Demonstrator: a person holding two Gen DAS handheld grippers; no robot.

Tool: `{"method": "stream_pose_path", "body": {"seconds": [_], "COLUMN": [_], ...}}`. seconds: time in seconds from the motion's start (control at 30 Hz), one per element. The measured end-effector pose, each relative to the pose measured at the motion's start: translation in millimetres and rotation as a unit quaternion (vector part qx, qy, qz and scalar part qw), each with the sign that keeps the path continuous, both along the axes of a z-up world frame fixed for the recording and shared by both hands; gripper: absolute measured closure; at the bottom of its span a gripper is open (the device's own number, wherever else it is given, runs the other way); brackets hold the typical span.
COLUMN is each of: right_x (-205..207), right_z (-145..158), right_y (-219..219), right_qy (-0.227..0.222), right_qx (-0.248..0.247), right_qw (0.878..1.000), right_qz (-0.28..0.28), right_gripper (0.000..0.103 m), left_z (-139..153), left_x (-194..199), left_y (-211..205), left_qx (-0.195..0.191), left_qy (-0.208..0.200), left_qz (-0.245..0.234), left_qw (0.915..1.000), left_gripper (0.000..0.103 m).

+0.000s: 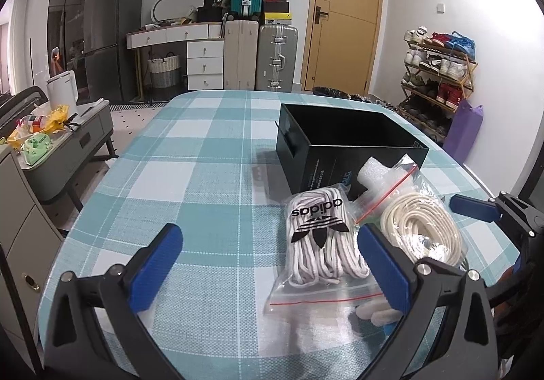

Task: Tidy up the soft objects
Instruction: 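Move the right gripper to the bag of white rope and grasp it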

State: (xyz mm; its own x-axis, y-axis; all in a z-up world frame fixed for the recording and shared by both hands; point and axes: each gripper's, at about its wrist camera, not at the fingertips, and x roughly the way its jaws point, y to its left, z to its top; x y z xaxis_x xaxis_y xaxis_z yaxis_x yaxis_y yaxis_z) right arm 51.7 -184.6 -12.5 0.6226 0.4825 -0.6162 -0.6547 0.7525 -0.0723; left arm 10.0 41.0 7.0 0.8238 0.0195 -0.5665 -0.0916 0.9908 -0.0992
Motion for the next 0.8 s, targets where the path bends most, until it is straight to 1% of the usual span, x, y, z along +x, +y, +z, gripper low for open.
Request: {"method": "stream_pose_path", "body": {"seconds": [0.03, 0.13, 0.3, 0.37, 0.47, 0.53, 0.77, 0.8], "right_x": [1.0, 4.3, 5.4, 5.3, 6.8, 6.5, 3.8, 3.0], "right_z": [-1.1, -4.6, -8.9, -9.2, -9.7, -8.8, -2.6, -1.5], "right_y": [2.9, 8.5, 11.8, 11.9, 10.3, 7.3, -10.6, -12.4], "right_qy": [0.003, 0.008, 0.006, 0.003, 0.008, 0.012, 0.018, 0.018], "right_qx": [-0.003, -0.007, -0.020, -0.021, -0.022, -0.022, 0.012, 0.014], "right_qw": [1.000, 1.000, 1.000, 1.000, 1.000, 1.000, 1.000, 1.000], "right_qz": [0.000, -0.001, 0.004, 0.006, 0.008, 0.009, 0.014, 0.014], "right_gripper": [0.020, 0.026, 0.026, 0.028, 0.040, 0.052, 0.066, 0.071], "left_z": [-0.3, -2.1, -3.6, -4.0, -4.8, -4.9, -4.8, -4.7], "left_x": [0.0, 0.6, 0.5, 0.7, 1.9, 1.9, 3.5, 4.1], "left_y": [0.4, 0.5, -0.6, -0.7, -0.6, -1.2, -5.3, -5.8], "left_qx": [0.000, -0.001, 0.000, -0.001, -0.001, 0.000, 0.003, 0.004], "left_qy": [0.000, 0.003, 0.004, 0.006, 0.008, 0.008, 0.014, 0.015], "left_qz": [0.000, -0.001, -0.003, -0.003, -0.003, -0.004, -0.011, -0.011], "left_qw": [1.0000, 1.0000, 1.0000, 1.0000, 1.0000, 1.0000, 0.9998, 0.9998], "left_gripper": [0.000, 0.000, 0.000, 0.000, 0.000, 0.000, 0.000, 0.000]}}
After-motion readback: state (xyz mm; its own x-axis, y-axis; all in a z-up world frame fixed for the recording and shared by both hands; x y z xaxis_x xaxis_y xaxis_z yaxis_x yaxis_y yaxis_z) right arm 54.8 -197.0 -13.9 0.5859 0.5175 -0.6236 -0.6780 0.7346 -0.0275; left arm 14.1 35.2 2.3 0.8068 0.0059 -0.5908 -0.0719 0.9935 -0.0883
